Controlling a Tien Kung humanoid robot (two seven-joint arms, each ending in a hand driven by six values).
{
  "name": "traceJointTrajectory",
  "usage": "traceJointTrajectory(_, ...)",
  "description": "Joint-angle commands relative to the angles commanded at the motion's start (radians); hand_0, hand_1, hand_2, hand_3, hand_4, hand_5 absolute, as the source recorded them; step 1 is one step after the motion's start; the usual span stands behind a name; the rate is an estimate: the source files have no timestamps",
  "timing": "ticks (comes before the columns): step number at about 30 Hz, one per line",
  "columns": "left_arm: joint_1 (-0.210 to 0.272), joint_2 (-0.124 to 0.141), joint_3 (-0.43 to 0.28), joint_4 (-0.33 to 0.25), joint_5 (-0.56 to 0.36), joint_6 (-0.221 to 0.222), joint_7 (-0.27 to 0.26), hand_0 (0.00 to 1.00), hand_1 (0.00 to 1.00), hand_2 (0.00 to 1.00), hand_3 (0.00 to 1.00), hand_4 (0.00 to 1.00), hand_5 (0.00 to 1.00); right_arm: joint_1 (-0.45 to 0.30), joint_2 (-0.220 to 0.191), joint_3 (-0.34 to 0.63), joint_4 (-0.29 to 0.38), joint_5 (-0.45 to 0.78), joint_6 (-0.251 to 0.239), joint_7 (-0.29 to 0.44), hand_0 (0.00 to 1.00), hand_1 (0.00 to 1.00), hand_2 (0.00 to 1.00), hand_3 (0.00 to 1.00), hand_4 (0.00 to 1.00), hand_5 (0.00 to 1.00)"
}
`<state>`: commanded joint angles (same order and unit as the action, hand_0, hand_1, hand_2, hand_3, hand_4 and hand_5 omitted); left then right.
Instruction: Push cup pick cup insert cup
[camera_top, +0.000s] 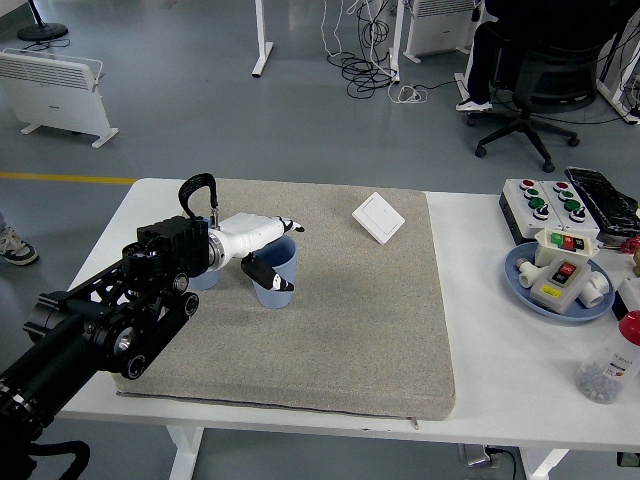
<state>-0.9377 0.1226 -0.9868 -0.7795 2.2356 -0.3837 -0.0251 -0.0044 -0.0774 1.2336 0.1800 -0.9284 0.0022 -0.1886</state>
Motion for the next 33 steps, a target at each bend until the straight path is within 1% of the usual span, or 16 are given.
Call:
traceJointTrajectory(5, -0.005, -0.001, -0.001, 0.025, 0.006, -0.008, 0.004, 0.866, 0.893, 0.998, 0.935, 0.889, 0.394, 0.001, 0.000, -0.001, 0.000, 0.000, 0.000, 0.000, 0.692, 0.599, 0.625, 0.548, 0.109, 0.481)
traceJointTrajectory(6, -0.005, 0.000, -0.002, 0.029, 0.007, -0.010, 0.005, 0.767, 0.840, 0.962, 0.900, 0.831, 0.326, 0.001, 0.000, -0.001, 0.000, 0.000, 0.000, 0.000, 0.692, 0.599, 0.625, 0.548, 0.109, 0.481)
traceJointTrajectory(11, -0.004, 0.004, -0.003, 0.033, 0.010, -0.014, 0.006, 0.767, 0.840, 0.962, 0.900, 0.831, 0.326, 0.002, -0.001, -0.002, 0.000, 0.001, 0.001, 0.001, 0.692, 0.599, 0.625, 0.548, 0.109, 0.481)
traceJointTrajectory(12, -0.004, 0.004, -0.002, 0.033, 0.009, -0.012, 0.004, 0.568, 0.731, 0.854, 0.776, 0.720, 0.221, 0.002, -0.001, -0.002, 0.000, 0.002, 0.001, 0.001, 0.692, 0.598, 0.625, 0.548, 0.108, 0.480)
traceJointTrajectory(17, -0.005, 0.006, 0.002, 0.030, 0.001, 0.003, -0.004, 0.568, 0.731, 0.854, 0.776, 0.720, 0.221, 0.003, -0.001, 0.000, 0.000, 0.000, 0.001, 0.002, 0.692, 0.598, 0.625, 0.548, 0.108, 0.480)
traceJointTrajectory(18, -0.004, 0.006, 0.002, 0.030, -0.001, 0.008, -0.008, 0.435, 0.617, 0.704, 0.578, 0.620, 0.173, 0.003, -0.001, -0.001, 0.000, 0.000, 0.001, 0.002, 0.692, 0.599, 0.624, 0.548, 0.109, 0.479)
traceJointTrajectory(23, -0.003, 0.007, -0.001, 0.031, -0.007, 0.038, -0.028, 0.435, 0.617, 0.704, 0.578, 0.620, 0.173, 0.003, 0.000, -0.002, 0.000, 0.001, 0.001, 0.002, 0.692, 0.599, 0.624, 0.548, 0.109, 0.479)
traceJointTrajectory(24, -0.003, 0.007, -0.002, 0.031, -0.007, 0.041, -0.032, 0.416, 0.557, 0.564, 0.507, 0.540, 0.134, 0.003, 0.000, -0.002, 0.000, 0.001, 0.001, 0.002, 0.692, 0.599, 0.623, 0.548, 0.108, 0.478)
traceJointTrajectory(29, -0.001, 0.008, -0.007, 0.025, -0.009, 0.050, -0.046, 0.416, 0.557, 0.564, 0.507, 0.540, 0.134, 0.004, -0.001, -0.002, 0.000, 0.002, 0.001, 0.002, 0.692, 0.599, 0.623, 0.548, 0.108, 0.478)
traceJointTrajectory(30, 0.001, 0.010, -0.010, 0.017, -0.010, 0.047, -0.046, 0.420, 0.528, 0.511, 0.484, 0.531, 0.077, 0.004, 0.000, -0.002, 0.000, 0.003, 0.001, 0.003, 0.692, 0.599, 0.624, 0.548, 0.109, 0.476)
traceJointTrajectory(33, 0.003, 0.015, -0.014, -0.007, -0.013, 0.035, -0.040, 0.420, 0.528, 0.511, 0.484, 0.531, 0.077, 0.004, 0.000, 0.000, 0.000, 0.004, 0.001, 0.003, 0.692, 0.599, 0.624, 0.548, 0.109, 0.476)
